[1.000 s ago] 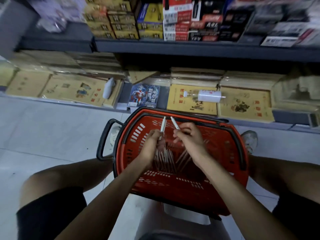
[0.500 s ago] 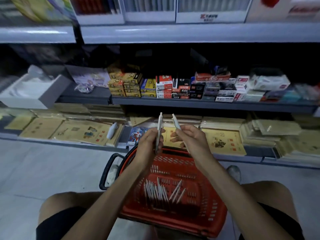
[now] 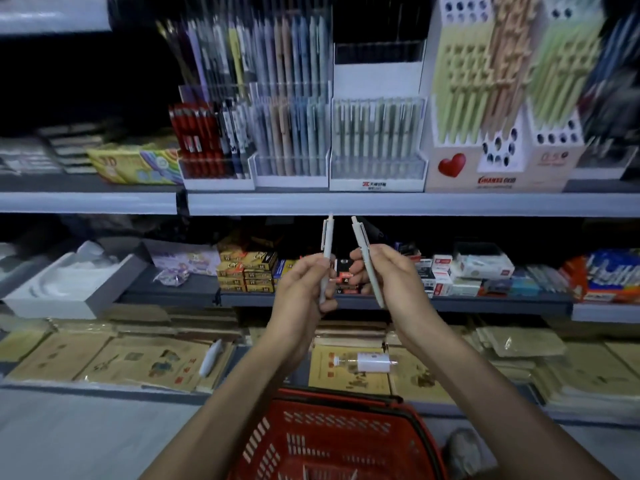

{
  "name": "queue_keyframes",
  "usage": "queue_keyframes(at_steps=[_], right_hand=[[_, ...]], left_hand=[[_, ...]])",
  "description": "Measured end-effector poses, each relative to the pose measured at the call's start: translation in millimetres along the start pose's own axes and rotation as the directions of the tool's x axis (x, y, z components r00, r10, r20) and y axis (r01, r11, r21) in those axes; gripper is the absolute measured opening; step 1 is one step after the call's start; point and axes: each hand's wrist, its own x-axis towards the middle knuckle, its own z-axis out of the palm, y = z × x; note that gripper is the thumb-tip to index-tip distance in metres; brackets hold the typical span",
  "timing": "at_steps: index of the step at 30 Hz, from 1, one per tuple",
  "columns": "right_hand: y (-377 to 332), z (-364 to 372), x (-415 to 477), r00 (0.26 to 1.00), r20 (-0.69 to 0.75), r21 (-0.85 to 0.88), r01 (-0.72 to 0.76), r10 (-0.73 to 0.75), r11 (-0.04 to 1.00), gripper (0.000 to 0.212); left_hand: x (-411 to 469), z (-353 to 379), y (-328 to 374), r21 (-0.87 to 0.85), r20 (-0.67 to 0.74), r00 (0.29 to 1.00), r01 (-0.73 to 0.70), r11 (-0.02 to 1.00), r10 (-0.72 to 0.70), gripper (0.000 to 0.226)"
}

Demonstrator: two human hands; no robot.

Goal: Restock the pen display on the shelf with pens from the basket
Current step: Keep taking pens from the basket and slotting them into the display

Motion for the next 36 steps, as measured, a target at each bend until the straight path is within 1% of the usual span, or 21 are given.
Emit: queue_keyframes(at_steps=[4, 7, 9, 10, 11, 13, 14, 15, 17, 19, 20, 23, 27, 29, 31, 33, 34, 36], right_hand=[[-29.7, -8.8, 7.6, 1.000, 0.003, 0.076, 0.012, -0.012, 0.997, 0.027], [-49.9, -17.4, 15.0, 0.999, -0.021, 0.158, 0.038, -0.035, 0.987, 0.014], [-63.0, -21.2, 20.6, 0.998, -0.038, 0.170, 0.056, -0.050, 0.984, 0.006], [-69.7, -23.5, 24.1, 0.996, -0.054, 0.127, 0.076, -0.070, 0.989, 0.004], [-74.9, -26.5, 28.8, 0.993, -0.069, 0.050, 0.100, -0.097, 0.994, 0.005], [-84.1, -32.8, 38.7, 0.988, -0.070, -0.127, 0.130, -0.140, 0.983, 0.008], [-88.6, -35.4, 43.4, 0.986, -0.063, -0.186, 0.140, -0.154, 0.973, 0.010], [-93.9, -37.5, 46.3, 0.982, -0.066, -0.207, 0.162, -0.179, 0.965, 0.011], [-105.9, -40.0, 50.1, 0.959, -0.094, -0.193, 0.244, -0.266, 0.950, 0.015], [-117.3, -42.7, 54.4, 0.932, -0.105, -0.186, 0.325, -0.348, 0.927, 0.020], [-121.8, -44.5, 58.2, 0.919, -0.114, -0.203, 0.350, -0.377, 0.914, 0.020], [-129.9, -53.2, 73.2, 0.888, -0.149, -0.287, 0.382, -0.435, 0.878, 0.017], [-135.3, -66.8, 88.7, 0.882, -0.139, -0.301, 0.396, -0.451, 0.868, 0.019], [-137.8, -73.8, 96.0, 0.876, -0.159, -0.320, 0.391, -0.455, 0.863, 0.023], [-142.1, -79.0, 104.7, 0.872, -0.179, -0.337, 0.381, -0.456, 0.861, 0.026], [-147.6, -81.2, 115.3, 0.863, -0.185, -0.383, 0.378, -0.471, 0.843, 0.017], [-151.2, -81.3, 120.5, 0.853, -0.187, -0.409, 0.384, -0.488, 0.828, 0.013], [-158.3, -81.4, 131.0, 0.824, -0.184, -0.462, 0.408, -0.536, 0.787, 0.011]], left_hand=[[17.4, 15.7, 22.5, 0.000, -0.029, 0.998, -0.047, 0.999, 0.047, 0.022], [29.4, 27.5, 34.4, 0.029, -0.032, 0.996, -0.087, 0.996, 0.088, 0.019], [36.1, 36.3, 41.2, 0.053, -0.028, 0.995, -0.092, 0.994, 0.094, 0.016], [39.2, 41.5, 44.4, 0.065, -0.027, 0.995, -0.093, 0.993, 0.095, 0.015], [42.9, 47.1, 46.8, 0.096, -0.032, 0.994, -0.101, 0.990, 0.105, 0.015], [48.8, 60.1, 51.2, 0.202, -0.034, 0.988, -0.144, 0.969, 0.154, 0.015], [51.0, 66.7, 53.0, 0.242, -0.033, 0.983, -0.166, 0.956, 0.179, 0.014], [52.9, 73.0, 55.4, 0.267, -0.029, 0.979, -0.187, 0.945, 0.202, 0.014], [57.3, 85.1, 61.0, 0.328, -0.001, 0.972, -0.220, 0.919, 0.233, 0.013], [63.7, 95.2, 66.5, 0.381, 0.029, 0.970, -0.233, 0.895, 0.240, 0.015], [66.8, 99.8, 69.0, 0.378, 0.033, 0.972, -0.229, 0.897, 0.234, 0.016], [75.8, 114.4, 72.3, 0.342, 0.041, 0.979, -0.203, 0.917, 0.202, 0.013], [88.5, 129.3, 74.6, 0.338, 0.052, 0.978, -0.209, 0.918, 0.204, 0.015], [98.4, 132.9, 75.4, 0.368, 0.034, 0.971, -0.232, 0.900, 0.236, 0.014], [110.8, 136.8, 76.3, 0.424, 0.016, 0.961, -0.256, 0.869, 0.276, 0.011], [124.9, 141.1, 77.8, 0.493, 0.020, 0.948, -0.286, 0.822, 0.318, 0.009], [132.6, 144.0, 79.3, 0.534, 0.030, 0.937, -0.310, 0.787, 0.349, 0.007], [149.0, 151.4, 83.9, 0.626, 0.053, 0.909, -0.353, 0.696, 0.413, 0.007]])
